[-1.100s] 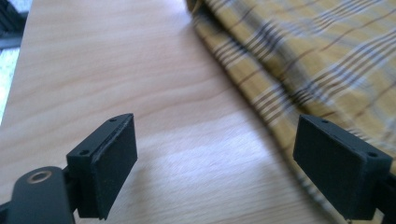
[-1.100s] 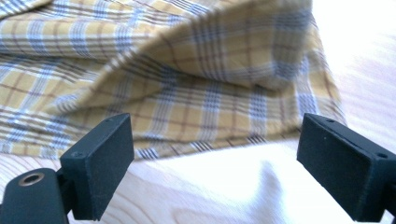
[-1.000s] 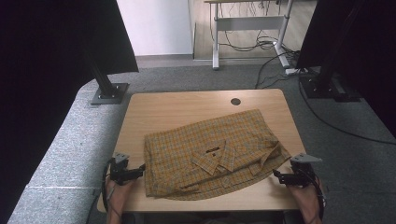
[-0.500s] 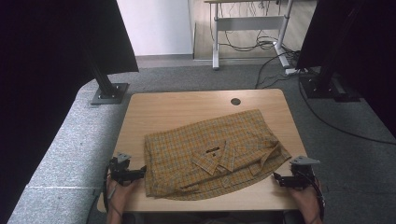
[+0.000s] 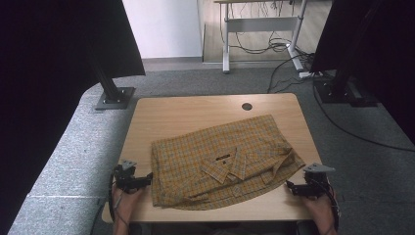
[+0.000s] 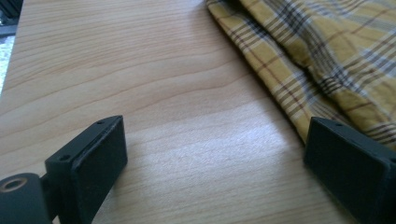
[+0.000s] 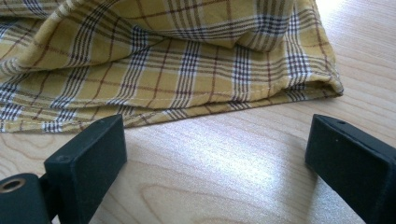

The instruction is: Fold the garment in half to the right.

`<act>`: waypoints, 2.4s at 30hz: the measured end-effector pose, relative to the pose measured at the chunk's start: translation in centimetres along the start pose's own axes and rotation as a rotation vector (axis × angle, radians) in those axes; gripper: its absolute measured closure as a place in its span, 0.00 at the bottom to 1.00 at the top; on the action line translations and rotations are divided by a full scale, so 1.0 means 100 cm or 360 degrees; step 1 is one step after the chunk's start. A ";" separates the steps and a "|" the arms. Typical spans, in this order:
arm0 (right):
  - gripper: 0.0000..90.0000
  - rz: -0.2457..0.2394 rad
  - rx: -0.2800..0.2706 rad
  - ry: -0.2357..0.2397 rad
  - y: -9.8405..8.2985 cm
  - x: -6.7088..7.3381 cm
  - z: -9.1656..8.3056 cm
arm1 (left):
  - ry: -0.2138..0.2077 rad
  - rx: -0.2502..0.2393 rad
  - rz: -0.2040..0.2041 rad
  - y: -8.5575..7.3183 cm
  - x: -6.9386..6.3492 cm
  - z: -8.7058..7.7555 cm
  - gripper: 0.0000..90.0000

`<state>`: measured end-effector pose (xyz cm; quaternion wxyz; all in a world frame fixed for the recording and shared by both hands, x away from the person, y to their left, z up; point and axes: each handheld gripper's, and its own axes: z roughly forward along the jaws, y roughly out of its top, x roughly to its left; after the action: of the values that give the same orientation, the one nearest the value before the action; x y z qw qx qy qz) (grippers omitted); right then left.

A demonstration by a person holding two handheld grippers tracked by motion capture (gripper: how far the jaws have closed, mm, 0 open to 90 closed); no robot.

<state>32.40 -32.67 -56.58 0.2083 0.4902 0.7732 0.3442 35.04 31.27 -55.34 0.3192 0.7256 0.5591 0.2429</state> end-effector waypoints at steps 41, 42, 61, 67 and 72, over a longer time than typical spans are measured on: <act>0.05 0.0006 0.0001 -0.0003 0.002 0.001 0.002 | -0.0112 -0.0165 -0.0012 0.073 0.009 0.062 0.12; 0.05 0.0005 0.0001 -0.0004 0.002 0.001 0.002 | -0.0110 -0.0167 -0.0009 0.075 0.008 0.064 0.12; 0.05 0.0006 0.0001 0.0000 0.003 0.001 0.003 | -0.0050 -0.0021 0.0066 0.080 0.010 0.085 0.13; 0.07 0.0059 -0.0008 0.0050 0.004 0.000 -0.001 | -0.0052 -0.0020 0.0070 0.080 0.010 0.085 0.12; 0.07 -0.0007 -0.0031 0.0061 0.011 0.009 -0.004 | -0.0041 -0.0008 0.0058 0.080 0.011 0.086 0.09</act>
<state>32.42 -31.71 -55.46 0.1991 0.4797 0.7747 0.3606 46.66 29.30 -55.26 0.3236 0.7379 0.5412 0.2406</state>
